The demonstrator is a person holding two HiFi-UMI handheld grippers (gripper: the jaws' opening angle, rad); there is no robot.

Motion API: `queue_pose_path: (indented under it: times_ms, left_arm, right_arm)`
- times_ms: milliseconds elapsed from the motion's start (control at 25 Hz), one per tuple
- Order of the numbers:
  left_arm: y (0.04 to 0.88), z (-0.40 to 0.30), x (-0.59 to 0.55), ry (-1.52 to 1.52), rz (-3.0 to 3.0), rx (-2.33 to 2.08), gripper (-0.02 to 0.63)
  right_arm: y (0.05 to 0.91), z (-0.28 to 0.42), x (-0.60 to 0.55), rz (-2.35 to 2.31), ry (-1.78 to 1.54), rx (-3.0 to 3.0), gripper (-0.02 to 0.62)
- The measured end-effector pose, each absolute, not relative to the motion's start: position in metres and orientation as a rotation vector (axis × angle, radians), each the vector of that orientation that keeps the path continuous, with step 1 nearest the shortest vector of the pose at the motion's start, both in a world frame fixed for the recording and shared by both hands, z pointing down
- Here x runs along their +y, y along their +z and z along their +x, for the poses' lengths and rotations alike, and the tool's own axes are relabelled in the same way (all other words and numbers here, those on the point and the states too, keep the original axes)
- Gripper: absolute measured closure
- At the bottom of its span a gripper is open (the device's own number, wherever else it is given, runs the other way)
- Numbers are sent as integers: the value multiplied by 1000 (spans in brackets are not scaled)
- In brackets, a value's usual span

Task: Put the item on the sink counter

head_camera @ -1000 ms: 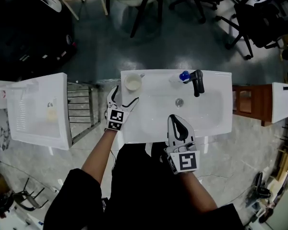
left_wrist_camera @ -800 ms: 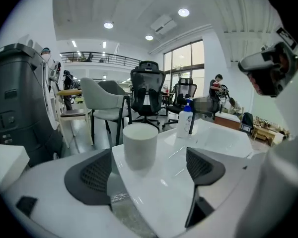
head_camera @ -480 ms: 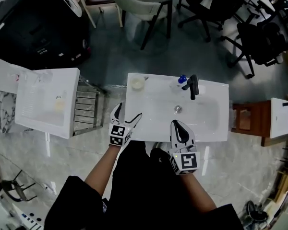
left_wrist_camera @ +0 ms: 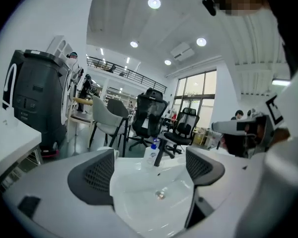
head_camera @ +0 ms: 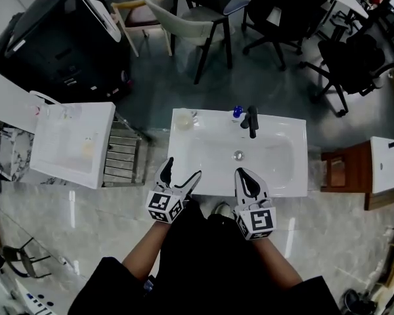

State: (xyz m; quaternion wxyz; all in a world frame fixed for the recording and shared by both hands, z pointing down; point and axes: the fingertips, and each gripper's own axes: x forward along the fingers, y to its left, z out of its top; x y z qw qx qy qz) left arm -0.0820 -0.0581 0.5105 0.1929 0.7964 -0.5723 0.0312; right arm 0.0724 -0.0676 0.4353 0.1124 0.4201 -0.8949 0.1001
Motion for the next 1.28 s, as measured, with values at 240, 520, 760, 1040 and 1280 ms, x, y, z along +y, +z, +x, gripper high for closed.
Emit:
queue_pose_path:
  times_ms: [240,520,760,1040,1280]
  left_arm:
    - [466,-16,-41,-67,2288,-1532,149]
    - [433,57,-28,-136,2348,-1424,205]
    - [436,84,-22,-65,2381,-1420,477]
    - [419,84,-15,-12,2425,-1543,586]
    - [417,68,-13,8,2406,-1615,589]
  right_arm:
    - [426,109,-55,1228,279,-2673,563]
    - [414,150,-58,1295,259,-2676,563]
    - [411,167,-54,1305,255,-2685,563]
    - [409,166,-45,1287,213,-2695,563]
    - [410,174,-48,1331,218,-2684,563]
